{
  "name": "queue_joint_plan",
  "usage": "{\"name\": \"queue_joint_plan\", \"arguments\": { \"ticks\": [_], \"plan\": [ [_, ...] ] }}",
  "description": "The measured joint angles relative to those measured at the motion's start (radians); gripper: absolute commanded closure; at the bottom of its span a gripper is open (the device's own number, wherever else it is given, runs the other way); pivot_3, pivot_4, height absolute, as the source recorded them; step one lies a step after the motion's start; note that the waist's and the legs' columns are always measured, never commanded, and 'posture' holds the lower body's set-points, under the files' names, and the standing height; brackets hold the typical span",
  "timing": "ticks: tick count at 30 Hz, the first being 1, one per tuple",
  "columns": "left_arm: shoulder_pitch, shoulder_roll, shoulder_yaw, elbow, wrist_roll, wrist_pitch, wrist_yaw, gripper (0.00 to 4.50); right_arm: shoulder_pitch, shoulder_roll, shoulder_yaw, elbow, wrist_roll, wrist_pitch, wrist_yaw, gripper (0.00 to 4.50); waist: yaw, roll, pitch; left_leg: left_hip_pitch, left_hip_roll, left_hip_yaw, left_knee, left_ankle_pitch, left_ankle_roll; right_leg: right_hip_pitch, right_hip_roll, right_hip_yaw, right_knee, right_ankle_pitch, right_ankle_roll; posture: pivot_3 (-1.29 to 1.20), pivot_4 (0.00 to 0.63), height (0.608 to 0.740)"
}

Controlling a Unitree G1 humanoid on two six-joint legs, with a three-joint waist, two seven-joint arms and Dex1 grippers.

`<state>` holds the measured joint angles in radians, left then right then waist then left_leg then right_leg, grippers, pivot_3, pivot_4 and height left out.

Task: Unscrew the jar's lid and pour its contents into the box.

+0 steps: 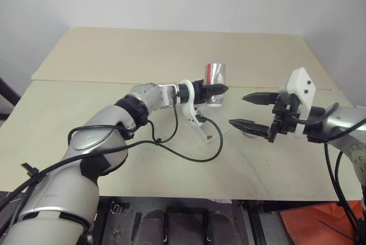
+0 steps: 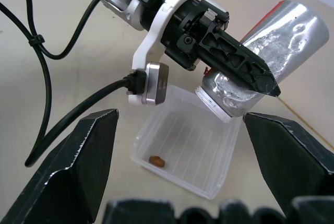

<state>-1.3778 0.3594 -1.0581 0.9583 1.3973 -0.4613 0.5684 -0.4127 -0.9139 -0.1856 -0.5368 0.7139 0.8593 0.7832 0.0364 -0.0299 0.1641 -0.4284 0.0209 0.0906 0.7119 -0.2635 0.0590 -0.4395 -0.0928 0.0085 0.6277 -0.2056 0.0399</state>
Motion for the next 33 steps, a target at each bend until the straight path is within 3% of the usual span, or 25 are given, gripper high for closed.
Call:
{"name": "queue_joint_plan", "arguments": {
  "ticks": [5,11,14,16,20,25,33],
  "plan": [
    [0.036,0.041,0.132,-0.018,-0.163,-0.057,-0.073,2.56,0.006,0.0,0.0,0.0,0.006,0.0,-0.001,0.06,-0.004,0.0,0.0,0.001,0.001,0.0,0.0,0.0,0.0,0.0,0.0,0.0,0.002,0.0,0.0,0.0,0.15,0.74],
    [0.234,0.083,0.442,-0.128,-0.554,-0.04,-0.345,2.56,0.01,0.001,-0.004,0.01,0.013,-0.006,0.004,0.06,-0.019,0.0,0.0,0.002,0.003,0.0,0.001,0.0,0.0,0.001,-0.001,0.0,0.002,0.0,0.0,0.0,0.15,0.74],
    [0.395,-0.005,0.67,-0.301,-0.893,0.143,-0.574,2.56,0.002,0.01,-0.002,0.035,0.011,-0.025,0.012,0.06,-0.021,0.001,0.0,0.002,0.005,0.0,0.002,0.0,-0.001,0.003,-0.001,0.0,0.004,0.0,0.0,0.0,0.15,0.74],
    [0.496,-0.115,0.845,-0.482,-1.177,0.41,-0.714,2.56,-0.001,0.01,0.001,0.051,0.005,-0.036,0.02,0.06,-0.021,0.001,0.0,0.001,0.006,-0.001,0.004,0.001,-0.001,0.003,0.0,-0.001,0.003,0.0,0.0,0.0,0.15,0.74],
    [0.57,-0.169,1.015,-0.71,-1.454,0.751,-0.824,2.56,-0.005,0.012,0.005,0.064,0.005,-0.049,0.03,0.06,-0.033,0.001,0.0,0.005,0.006,0.0,0.003,0.0,-0.001,0.003,0.002,0.002,0.002,0.0,0.0,0.0,0.15,0.74],
    [0.668,-0.167,1.088,-0.796,-1.558,0.9,-0.862,2.56,-0.007,0.011,0.009,0.075,0.004,-0.05,0.042,0.06,-0.038,0.001,-0.001,0.01,0.005,-0.001,0.002,0.001,-0.001,0.008,0.002,0.002,0.002,0.0,0.0,0.0,0.15,0.74],
    [0.791,-0.177,1.089,-0.786,-1.565,0.81,-0.926,2.56,-0.006,0.011,0.011,0.073,0.004,-0.049,0.04,0.06,-0.025,0.001,-0.001,0.015,0.005,-0.002,0.002,0.0,-0.001,0.014,0.001,0.001,0.0,0.0,0.0,0.0,0.15,0.74]
  ]
}}
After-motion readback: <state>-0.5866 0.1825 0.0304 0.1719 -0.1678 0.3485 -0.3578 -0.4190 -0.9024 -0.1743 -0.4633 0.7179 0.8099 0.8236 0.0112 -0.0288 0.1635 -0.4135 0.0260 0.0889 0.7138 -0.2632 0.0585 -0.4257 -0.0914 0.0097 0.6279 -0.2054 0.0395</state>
